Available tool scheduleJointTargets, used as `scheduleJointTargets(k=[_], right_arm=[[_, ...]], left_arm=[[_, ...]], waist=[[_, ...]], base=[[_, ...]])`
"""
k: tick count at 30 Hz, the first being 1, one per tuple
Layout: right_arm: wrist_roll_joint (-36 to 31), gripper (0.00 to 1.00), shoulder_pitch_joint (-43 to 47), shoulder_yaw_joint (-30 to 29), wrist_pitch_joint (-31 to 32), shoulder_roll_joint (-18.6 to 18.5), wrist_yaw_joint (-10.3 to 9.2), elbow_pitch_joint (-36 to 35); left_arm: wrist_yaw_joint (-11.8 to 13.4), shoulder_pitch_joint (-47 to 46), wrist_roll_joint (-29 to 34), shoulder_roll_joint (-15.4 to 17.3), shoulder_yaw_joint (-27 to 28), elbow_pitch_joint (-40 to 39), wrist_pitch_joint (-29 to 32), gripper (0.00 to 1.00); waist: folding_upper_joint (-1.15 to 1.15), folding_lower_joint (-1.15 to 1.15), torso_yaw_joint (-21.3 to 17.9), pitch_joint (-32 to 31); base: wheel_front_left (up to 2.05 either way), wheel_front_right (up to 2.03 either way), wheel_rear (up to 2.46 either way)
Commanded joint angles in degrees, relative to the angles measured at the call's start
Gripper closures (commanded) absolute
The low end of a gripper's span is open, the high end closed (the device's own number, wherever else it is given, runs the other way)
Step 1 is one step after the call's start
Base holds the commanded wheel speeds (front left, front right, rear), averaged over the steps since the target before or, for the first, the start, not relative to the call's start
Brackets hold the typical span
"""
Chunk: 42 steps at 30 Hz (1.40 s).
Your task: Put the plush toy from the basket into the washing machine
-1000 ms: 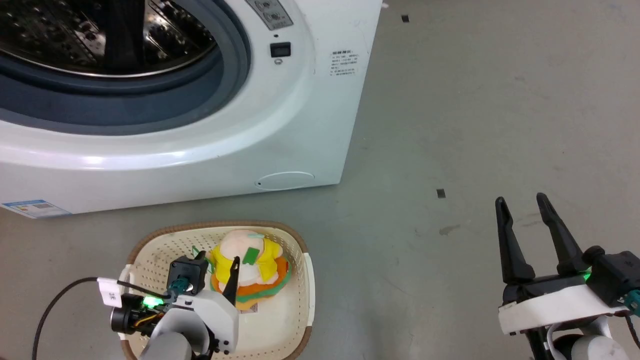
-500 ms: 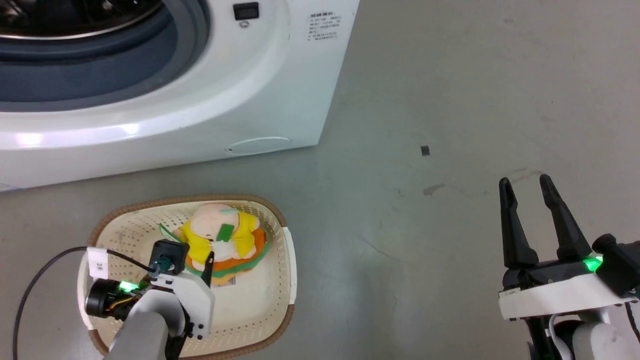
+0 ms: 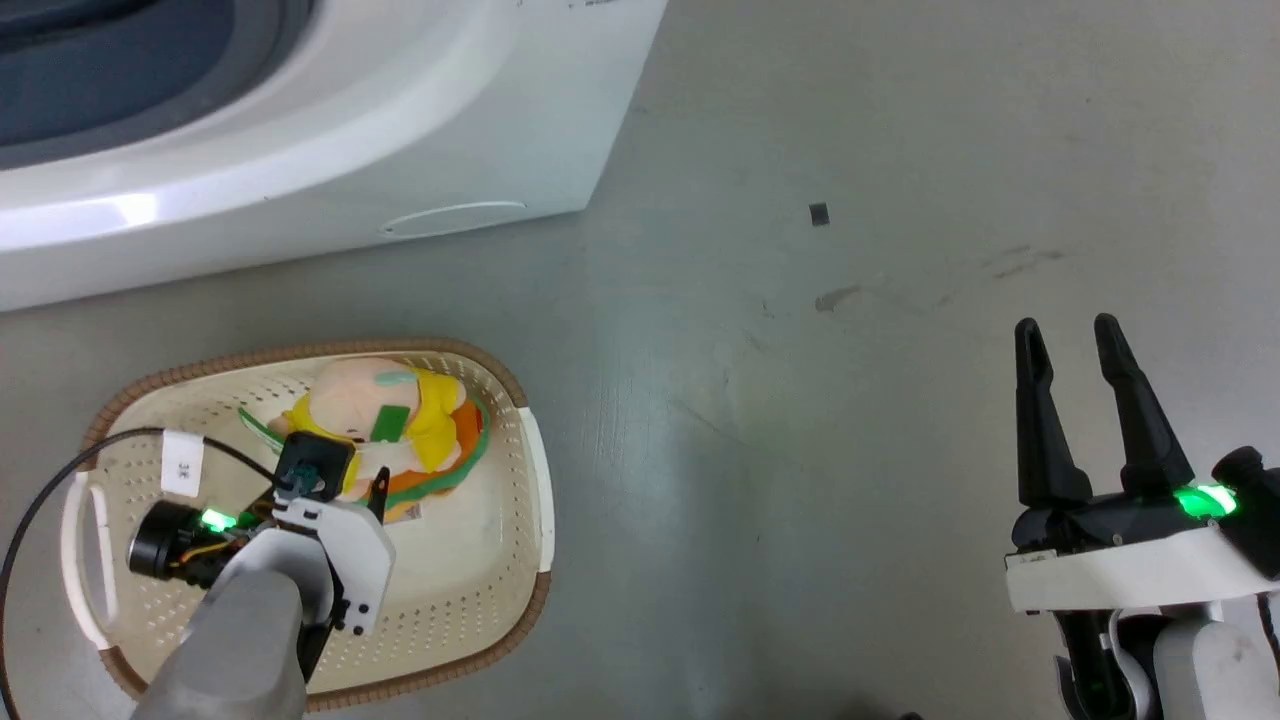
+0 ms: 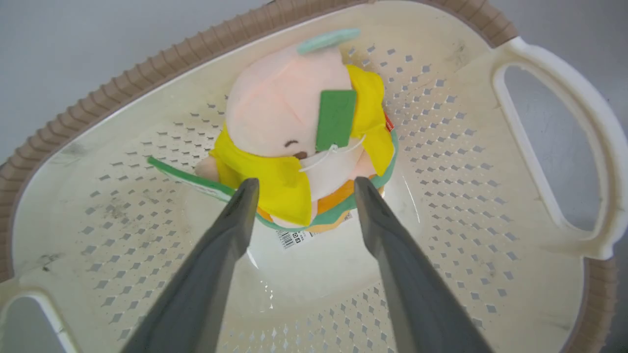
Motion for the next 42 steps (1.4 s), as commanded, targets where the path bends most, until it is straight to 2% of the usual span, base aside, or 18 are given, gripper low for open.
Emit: scheduleJointTargets(k=[1,7,14,24,25,26,27,34,42], right_arm=[[0.74,0.00,-1.49,0.19,-0.72,-0.01,0.03,-0.39],[1.70,0.00,-2.15,0.60,-1.32,-0.01,0.03,-0.59],[3.05,0.00,-3.04,1.00,-2.15,-0.01,0.03,-1.05],[4.58,0.00,-4.05,1.50,-3.20,-0.01,0.03,-1.09],[4.55,0.00,-4.08,1.54,-3.20,-0.01,0.03,-1.00],[4.50,0.00,-4.12,1.57,-3.20,-0.01,0.03,-0.92],[4.42,0.00,-4.13,1.55,-3.20,-0.01,0.03,-0.86],[3.33,0.00,-3.76,0.96,-3.20,-0.01,0.03,-0.10],[2.87,0.00,-2.51,0.31,-3.20,-0.01,0.03,1.02]], left_arm=[[0.34,-2.45,0.36,0.68,-0.94,2.03,-0.63,0.00],[1.07,-6.03,0.47,1.27,-2.37,5.39,-0.98,0.00],[3.49,-11.02,0.25,2.40,-3.81,10.15,-0.96,0.00],[2.61,-16.42,-0.80,1.91,-6.15,15.60,-4.02,0.00],[2.27,-16.29,-1.23,1.66,-5.96,15.68,-4.17,0.10],[1.81,-16.07,-1.70,1.44,-5.76,15.77,-4.31,0.83],[1.35,-15.81,-2.06,1.26,-5.66,15.83,-4.55,1.00],[0.81,-13.25,-3.59,0.08,-5.44,15.97,-6.67,1.00],[0.72,-7.80,-4.76,-2.72,-5.85,14.92,-7.69,1.00]], waist=[[0.00,-0.01,-0.55,1.84],[0.00,-0.01,-1.15,4.50],[0.00,-0.01,-2.05,8.44],[0.00,-0.01,-3.07,12.26],[0.00,-0.01,-3.03,12.15],[0.00,-0.01,-3.00,12.02],[0.00,-0.01,-2.91,11.84],[0.00,-0.01,-1.71,8.85],[0.00,-0.01,0.69,0.60]], base=[[0.00,0.00,0.00],[0.00,0.00,0.00],[0.00,0.00,0.00],[0.00,0.00,0.00],[0.00,0.00,0.00],[0.00,0.00,0.00],[0.00,0.00,0.00],[0.00,0.00,0.00],[0.00,0.00,0.00]])
